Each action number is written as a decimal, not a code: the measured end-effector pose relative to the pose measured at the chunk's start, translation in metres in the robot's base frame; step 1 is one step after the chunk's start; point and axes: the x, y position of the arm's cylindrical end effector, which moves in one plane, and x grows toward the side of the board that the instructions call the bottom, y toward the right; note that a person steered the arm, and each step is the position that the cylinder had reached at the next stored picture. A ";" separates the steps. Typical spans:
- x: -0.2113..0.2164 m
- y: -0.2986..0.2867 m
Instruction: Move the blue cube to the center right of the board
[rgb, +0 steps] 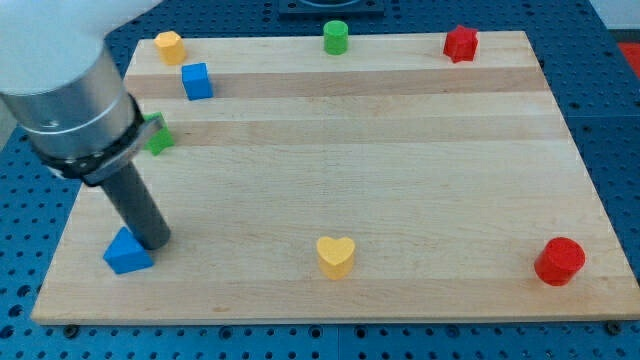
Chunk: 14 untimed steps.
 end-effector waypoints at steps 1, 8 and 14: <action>0.000 -0.019; -0.165 0.053; -0.253 0.020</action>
